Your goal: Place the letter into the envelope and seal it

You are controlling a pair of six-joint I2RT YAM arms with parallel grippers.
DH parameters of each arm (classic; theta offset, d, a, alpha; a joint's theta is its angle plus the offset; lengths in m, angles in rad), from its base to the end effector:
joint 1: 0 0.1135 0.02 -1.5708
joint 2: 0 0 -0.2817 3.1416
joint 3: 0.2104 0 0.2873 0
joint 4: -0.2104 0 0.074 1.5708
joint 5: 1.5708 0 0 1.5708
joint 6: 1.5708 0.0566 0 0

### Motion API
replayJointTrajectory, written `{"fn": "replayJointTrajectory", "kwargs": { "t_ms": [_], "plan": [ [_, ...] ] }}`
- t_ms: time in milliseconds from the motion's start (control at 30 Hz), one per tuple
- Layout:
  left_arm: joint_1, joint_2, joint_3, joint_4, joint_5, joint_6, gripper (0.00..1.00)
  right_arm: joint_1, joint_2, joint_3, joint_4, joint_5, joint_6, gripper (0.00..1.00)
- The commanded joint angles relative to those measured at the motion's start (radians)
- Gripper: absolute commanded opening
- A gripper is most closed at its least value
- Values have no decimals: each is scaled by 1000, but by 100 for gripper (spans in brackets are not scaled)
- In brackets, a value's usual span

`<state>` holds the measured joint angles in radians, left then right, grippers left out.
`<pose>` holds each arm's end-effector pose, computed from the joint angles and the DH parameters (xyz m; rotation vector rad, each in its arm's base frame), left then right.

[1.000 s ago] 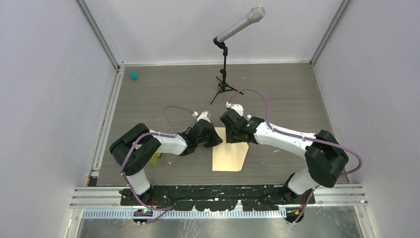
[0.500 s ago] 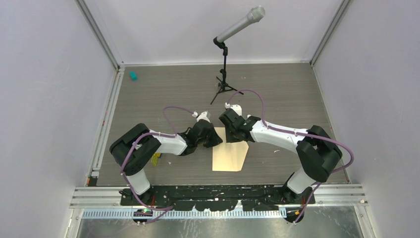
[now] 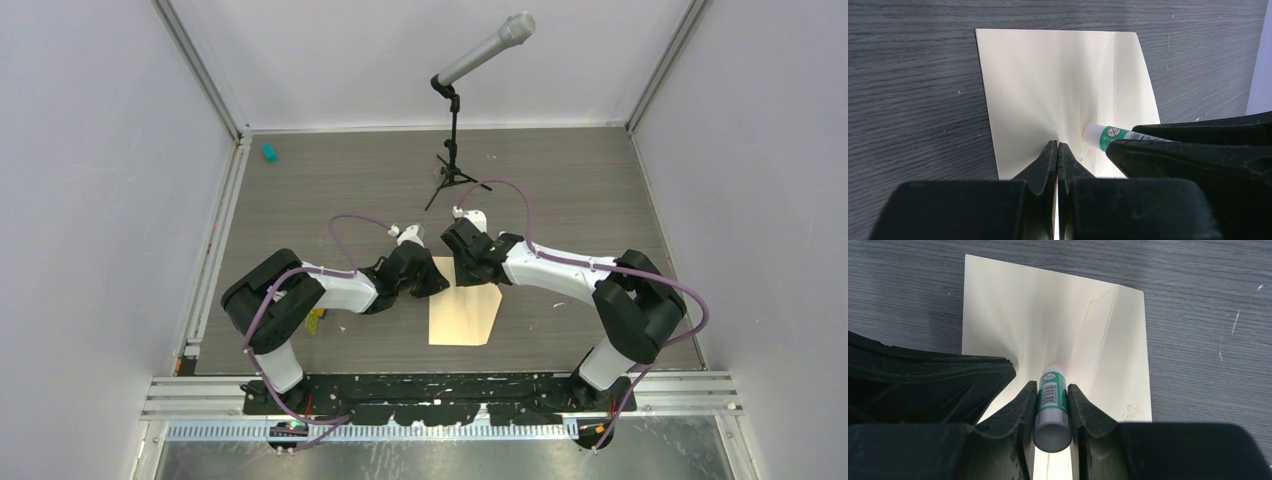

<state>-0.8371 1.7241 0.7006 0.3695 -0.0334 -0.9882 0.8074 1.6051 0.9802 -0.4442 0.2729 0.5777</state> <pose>0.2452 -0.2691 0.1038 -0.2009 2.3928 -0.9128 0.2561 0.2455 0.1667 -0.2056 2.5752 0.1496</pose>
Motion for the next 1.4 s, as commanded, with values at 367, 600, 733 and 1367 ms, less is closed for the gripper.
{"fn": "replayJointTrajectory", "kwargs": {
  "t_ms": [367,600,733,1367],
  "plan": [
    [6,13,-13,-46,-35,4,0,-4,17,60,-51,-36,-21,1],
    [6,15,-11,-47,-33,3,0,-4,19,68,-90,-56,-20,1],
    [6,20,-10,-42,-30,-3,0,-3,21,63,-93,-63,-16,1],
    [6,26,-19,-32,-16,-27,0,23,25,42,-80,-75,5,1]
  ]
}}
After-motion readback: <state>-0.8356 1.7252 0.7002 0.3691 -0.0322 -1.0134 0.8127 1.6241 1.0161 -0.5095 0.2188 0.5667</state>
